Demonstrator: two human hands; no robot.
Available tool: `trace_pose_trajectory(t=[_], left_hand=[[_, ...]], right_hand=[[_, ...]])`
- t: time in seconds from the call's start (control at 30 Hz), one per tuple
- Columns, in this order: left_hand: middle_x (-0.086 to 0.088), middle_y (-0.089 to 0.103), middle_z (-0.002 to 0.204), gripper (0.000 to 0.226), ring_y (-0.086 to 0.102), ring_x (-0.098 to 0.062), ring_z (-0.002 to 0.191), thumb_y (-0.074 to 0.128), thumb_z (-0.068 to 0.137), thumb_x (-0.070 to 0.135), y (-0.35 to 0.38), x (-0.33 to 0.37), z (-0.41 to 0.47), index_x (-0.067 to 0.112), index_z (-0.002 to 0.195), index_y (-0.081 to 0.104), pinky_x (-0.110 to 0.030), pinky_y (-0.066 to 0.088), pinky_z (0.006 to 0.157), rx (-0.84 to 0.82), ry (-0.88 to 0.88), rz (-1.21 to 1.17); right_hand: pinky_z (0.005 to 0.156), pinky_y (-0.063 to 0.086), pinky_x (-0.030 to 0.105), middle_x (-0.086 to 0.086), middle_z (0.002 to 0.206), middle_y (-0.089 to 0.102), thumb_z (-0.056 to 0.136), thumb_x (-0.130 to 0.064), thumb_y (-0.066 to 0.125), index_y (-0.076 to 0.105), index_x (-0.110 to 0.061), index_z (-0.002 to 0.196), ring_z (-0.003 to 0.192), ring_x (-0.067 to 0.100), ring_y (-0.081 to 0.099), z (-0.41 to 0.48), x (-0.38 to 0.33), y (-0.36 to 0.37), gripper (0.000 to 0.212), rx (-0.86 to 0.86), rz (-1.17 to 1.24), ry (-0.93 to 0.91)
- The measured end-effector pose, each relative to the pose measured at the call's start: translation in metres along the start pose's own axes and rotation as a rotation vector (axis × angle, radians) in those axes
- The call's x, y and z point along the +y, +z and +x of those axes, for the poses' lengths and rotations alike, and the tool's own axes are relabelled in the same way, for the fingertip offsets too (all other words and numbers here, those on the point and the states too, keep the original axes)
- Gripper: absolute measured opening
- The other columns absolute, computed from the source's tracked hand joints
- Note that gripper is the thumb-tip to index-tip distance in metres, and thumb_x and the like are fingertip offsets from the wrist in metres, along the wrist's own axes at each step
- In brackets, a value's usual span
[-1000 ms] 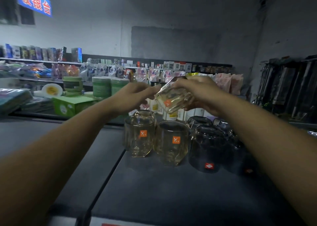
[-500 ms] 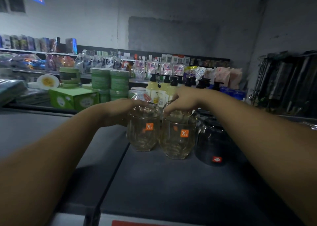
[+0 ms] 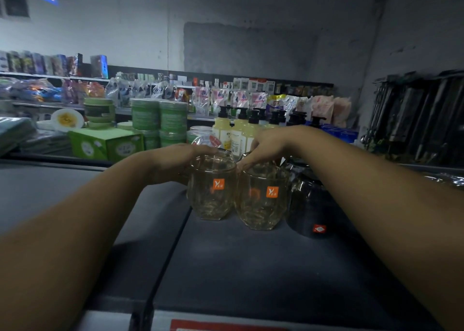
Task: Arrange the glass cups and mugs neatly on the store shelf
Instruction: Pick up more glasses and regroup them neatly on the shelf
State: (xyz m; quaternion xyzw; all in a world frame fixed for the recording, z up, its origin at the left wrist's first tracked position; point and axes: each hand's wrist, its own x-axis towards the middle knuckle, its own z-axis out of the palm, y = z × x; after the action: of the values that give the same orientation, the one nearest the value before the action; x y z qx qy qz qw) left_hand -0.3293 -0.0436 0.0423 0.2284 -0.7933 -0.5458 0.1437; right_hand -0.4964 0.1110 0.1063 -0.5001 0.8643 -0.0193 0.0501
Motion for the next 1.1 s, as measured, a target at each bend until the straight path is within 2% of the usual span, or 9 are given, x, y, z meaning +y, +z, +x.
trace_pose_trajectory(t=[0.13,0.2,0.27,0.37,0.53,0.77,0.9,1.03,1.1], left_hand=[[-0.012,0.072,0.124,0.052,0.069,-0.030,0.115,0.063,0.092,0.054,-0.002,0.000,0.000,0.015,0.126,0.069,-0.045,0.055,0.101,-0.036,0.034,0.068],[-0.008,0.077,0.110,0.041,0.073,-0.027,0.103,0.062,0.096,0.048,-0.002,0.004,-0.002,0.015,0.118,0.072,-0.040,0.059,0.089,-0.036,0.061,0.047],[-0.009,0.077,0.105,0.035,0.074,-0.027,0.098,0.063,0.097,0.043,-0.003,0.009,-0.003,0.013,0.114,0.071,-0.039,0.060,0.084,0.049,0.129,0.103],[-0.009,0.073,0.109,0.026,0.072,-0.027,0.100,0.064,0.097,0.034,-0.004,0.018,-0.009,0.015,0.114,0.068,-0.047,0.058,0.093,0.152,0.260,0.290],[0.003,0.067,0.110,0.027,0.063,-0.009,0.094,0.060,0.100,0.029,0.007,0.049,-0.041,0.014,0.122,0.067,-0.021,0.046,0.074,0.382,0.582,0.598],[0.008,0.067,0.101,0.024,0.056,0.004,0.076,0.056,0.099,0.038,0.070,0.084,-0.104,0.022,0.110,0.071,-0.027,0.051,0.071,0.230,0.948,0.995],[0.005,0.066,0.106,0.032,0.061,-0.008,0.086,0.059,0.095,0.048,0.099,0.075,-0.116,0.025,0.115,0.069,-0.034,0.055,0.081,0.137,0.824,1.148],[-0.005,0.072,0.107,0.045,0.067,-0.024,0.095,0.063,0.093,0.044,0.106,0.066,-0.100,0.016,0.128,0.059,-0.041,0.057,0.086,0.082,0.634,1.179],[-0.009,0.070,0.095,0.032,0.064,-0.024,0.084,0.062,0.097,0.036,0.110,0.063,-0.094,0.009,0.113,0.063,-0.042,0.056,0.081,0.055,0.589,1.169]], right_hand=[[0.092,0.054,0.039,0.004,0.112,0.067,0.084,-0.074,0.058,0.071,-0.009,0.110,0.098,0.019,0.064,-0.015,0.004,0.004,0.072,0.124,-0.003,-0.037],[0.095,0.055,0.042,0.007,0.117,0.068,0.089,-0.065,0.060,0.069,-0.010,0.115,0.104,0.021,0.065,-0.028,0.004,0.007,0.061,0.211,0.007,-0.054],[0.093,0.054,0.039,0.005,0.119,0.067,0.092,-0.057,0.064,0.066,-0.013,0.121,0.105,0.020,0.063,-0.045,0.003,0.010,0.053,0.315,0.021,-0.084],[0.083,0.052,0.031,0.000,0.118,0.067,0.093,-0.050,0.067,0.067,-0.018,0.121,0.098,0.013,0.062,-0.079,0.003,0.020,0.043,0.435,0.073,-0.154],[0.090,0.050,0.036,-0.005,0.114,0.063,0.097,-0.050,0.059,0.065,-0.022,0.120,0.102,0.013,0.059,-0.139,0.007,0.043,0.037,0.548,0.101,-0.177],[0.092,0.047,0.038,-0.007,0.114,0.060,0.095,-0.037,0.062,0.064,-0.026,0.116,0.109,0.015,0.054,-0.174,0.016,0.075,0.024,0.836,0.168,-0.208],[0.082,0.049,0.041,-0.006,0.096,0.060,0.092,-0.022,0.061,0.067,-0.020,0.096,0.094,0.017,0.053,-0.174,0.017,0.100,0.008,0.990,0.197,-0.240],[0.069,0.053,0.036,-0.011,0.079,0.059,0.089,-0.023,0.066,0.067,-0.024,0.086,0.071,0.004,0.056,-0.173,0.020,0.115,0.003,0.745,0.322,-0.254],[0.065,0.054,0.031,-0.011,0.073,0.063,0.089,-0.025,0.066,0.068,-0.024,0.086,0.064,0.002,0.059,-0.172,0.020,0.117,0.004,0.645,0.333,-0.224]])
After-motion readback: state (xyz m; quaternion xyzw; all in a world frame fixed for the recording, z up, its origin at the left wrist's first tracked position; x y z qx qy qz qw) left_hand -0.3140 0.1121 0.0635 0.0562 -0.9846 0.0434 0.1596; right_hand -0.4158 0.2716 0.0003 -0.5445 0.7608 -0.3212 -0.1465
